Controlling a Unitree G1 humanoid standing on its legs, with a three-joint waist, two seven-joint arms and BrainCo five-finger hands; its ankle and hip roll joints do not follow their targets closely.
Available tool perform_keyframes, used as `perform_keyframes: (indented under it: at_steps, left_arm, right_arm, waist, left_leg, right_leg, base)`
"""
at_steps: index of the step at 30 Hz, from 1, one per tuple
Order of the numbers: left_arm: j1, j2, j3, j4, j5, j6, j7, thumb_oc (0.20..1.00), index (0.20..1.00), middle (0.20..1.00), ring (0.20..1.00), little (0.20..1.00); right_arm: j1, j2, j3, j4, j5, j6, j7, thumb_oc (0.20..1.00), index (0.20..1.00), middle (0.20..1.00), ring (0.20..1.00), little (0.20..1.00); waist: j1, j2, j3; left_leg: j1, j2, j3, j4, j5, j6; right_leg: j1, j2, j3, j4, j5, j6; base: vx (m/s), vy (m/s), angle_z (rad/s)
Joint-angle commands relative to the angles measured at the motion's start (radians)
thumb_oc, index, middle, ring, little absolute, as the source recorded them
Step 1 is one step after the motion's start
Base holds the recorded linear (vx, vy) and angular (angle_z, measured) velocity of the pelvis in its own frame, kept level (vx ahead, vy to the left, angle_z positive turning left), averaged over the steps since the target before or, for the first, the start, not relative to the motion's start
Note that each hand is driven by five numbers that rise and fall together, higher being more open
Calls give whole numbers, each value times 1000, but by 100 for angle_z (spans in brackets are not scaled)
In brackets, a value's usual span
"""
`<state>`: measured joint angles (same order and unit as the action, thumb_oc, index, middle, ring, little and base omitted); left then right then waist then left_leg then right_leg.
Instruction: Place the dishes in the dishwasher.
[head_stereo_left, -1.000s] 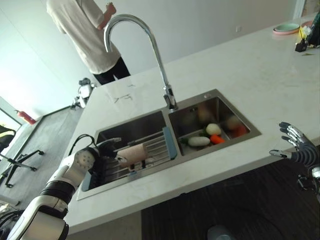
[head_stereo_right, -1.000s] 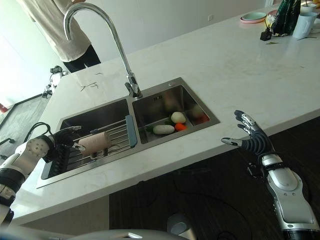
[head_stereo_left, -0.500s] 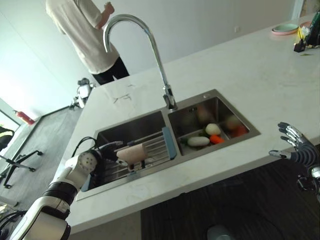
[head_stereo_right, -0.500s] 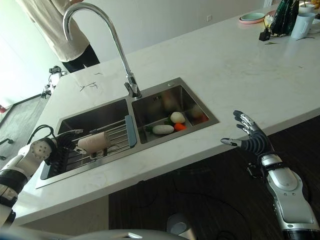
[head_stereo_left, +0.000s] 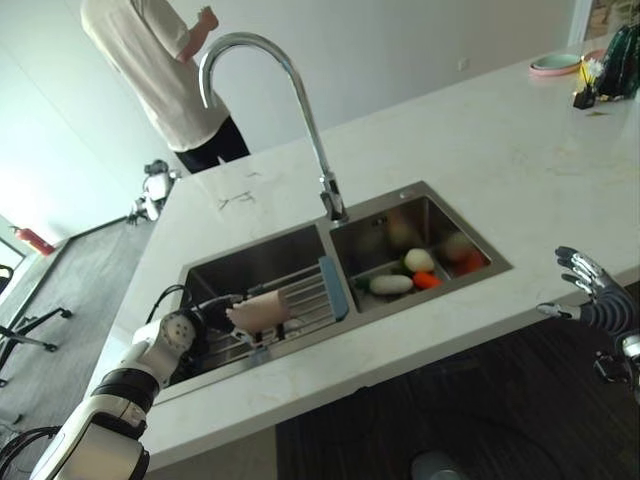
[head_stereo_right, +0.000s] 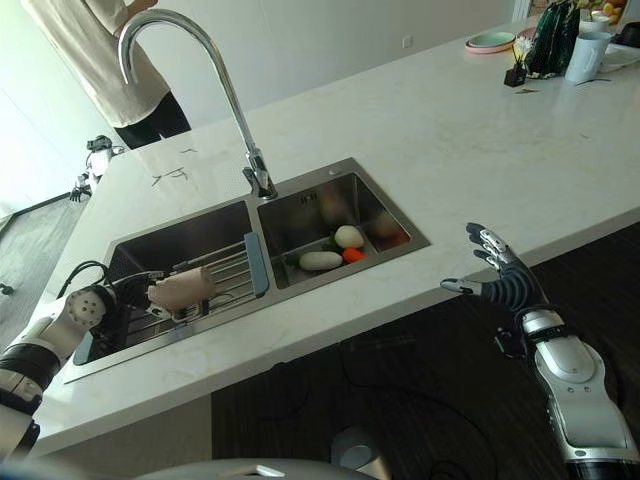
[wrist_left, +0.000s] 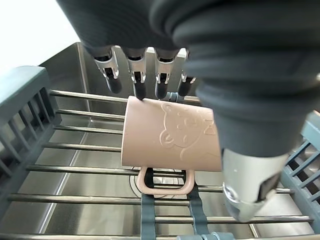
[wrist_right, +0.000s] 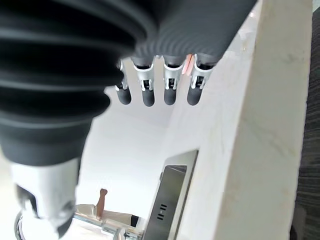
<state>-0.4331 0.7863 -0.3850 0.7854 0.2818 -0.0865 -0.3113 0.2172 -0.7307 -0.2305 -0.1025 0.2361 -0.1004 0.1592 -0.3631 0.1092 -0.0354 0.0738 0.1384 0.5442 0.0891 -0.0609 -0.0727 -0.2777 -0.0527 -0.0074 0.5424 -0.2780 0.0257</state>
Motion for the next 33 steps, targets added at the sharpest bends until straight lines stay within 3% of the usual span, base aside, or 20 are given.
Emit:
perform_keyframes:
  at_steps: [1,33]
  left_arm:
    - [-30,34,97,-6,22,-15,53,1000,1000,1000,1000,1000]
    - [-40,29,98,55,57,-18,77,1000,1000,1000,1000,1000]
  right_arm:
    - [-55,-13,-89,-80,-6,-67,0,1000,1000,1000,1000,1000]
    - [-53,-24,-97,-77,-4,-63,12,1000,1000,1000,1000,1000]
  waist:
    - [-31,-40,25]
    - [-43,-41,23]
  left_leg:
    - [-41,39,-39,211,-217,34]
    - [-29,33,-15,211,-225,38]
  right_leg:
    - [111,-57,-18,-242,140,171]
    - [97,-56,-3,-242,153,179]
  base:
    - [0,0,0]
    - [-1,0,-5]
